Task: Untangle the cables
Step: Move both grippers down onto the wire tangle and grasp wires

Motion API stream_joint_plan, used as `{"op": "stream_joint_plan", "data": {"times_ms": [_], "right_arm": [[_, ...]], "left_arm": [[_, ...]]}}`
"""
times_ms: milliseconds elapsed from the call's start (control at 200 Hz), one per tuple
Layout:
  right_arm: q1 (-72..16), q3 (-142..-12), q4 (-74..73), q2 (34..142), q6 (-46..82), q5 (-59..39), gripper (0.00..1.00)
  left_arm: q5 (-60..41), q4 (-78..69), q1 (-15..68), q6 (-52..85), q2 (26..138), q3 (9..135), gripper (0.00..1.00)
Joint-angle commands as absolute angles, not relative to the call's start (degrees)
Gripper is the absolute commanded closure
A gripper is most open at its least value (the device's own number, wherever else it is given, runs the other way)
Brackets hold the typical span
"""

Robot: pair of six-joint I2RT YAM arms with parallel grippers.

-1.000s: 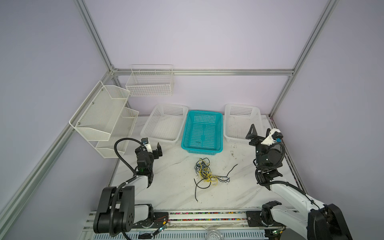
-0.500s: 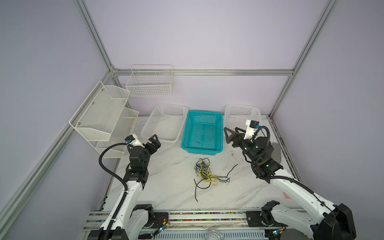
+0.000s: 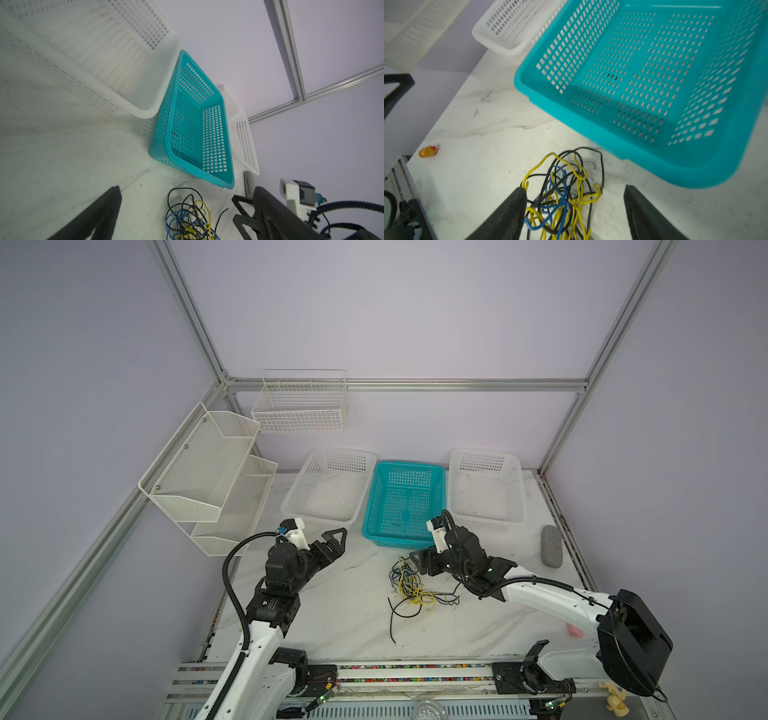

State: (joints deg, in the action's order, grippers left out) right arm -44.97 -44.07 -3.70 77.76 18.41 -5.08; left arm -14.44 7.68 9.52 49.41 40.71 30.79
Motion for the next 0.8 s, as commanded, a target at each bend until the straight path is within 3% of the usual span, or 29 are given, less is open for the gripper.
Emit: {"op": "stream_joint_plan", "data": {"times_ms": [0,380,520,670,795], "right_arm": [[-47.66,-42.72,-3.05,78.4,18.89,-4.0,0.25],[-55.04,-37.93,-9.2,84.7,24.93,-3.17,0.31],[-55.8,-39.45,-10.56,87.02,24.66,-2.64,0.41],[-56.05,-39.71,-13.2,87.72,23.08,-4.48,0.64],[-56.55,-39.4,-15.55,87.26,21.87,-7.57,0.76]], "left_arm": [[-12.21,13.13,13.71,49.06,39.31,31.63,0.0],[-10.14,13.94,26.53,51.67,39.38,26.84,0.0],[-9.08,10.96,30.12,53.44,41.5,24.04,0.0],[-8.51,6.78,32.7,55.41,43.87,21.63,0.0],[-8.53,4.17,34.8,56.24,46.54,21.06,0.0]]}}
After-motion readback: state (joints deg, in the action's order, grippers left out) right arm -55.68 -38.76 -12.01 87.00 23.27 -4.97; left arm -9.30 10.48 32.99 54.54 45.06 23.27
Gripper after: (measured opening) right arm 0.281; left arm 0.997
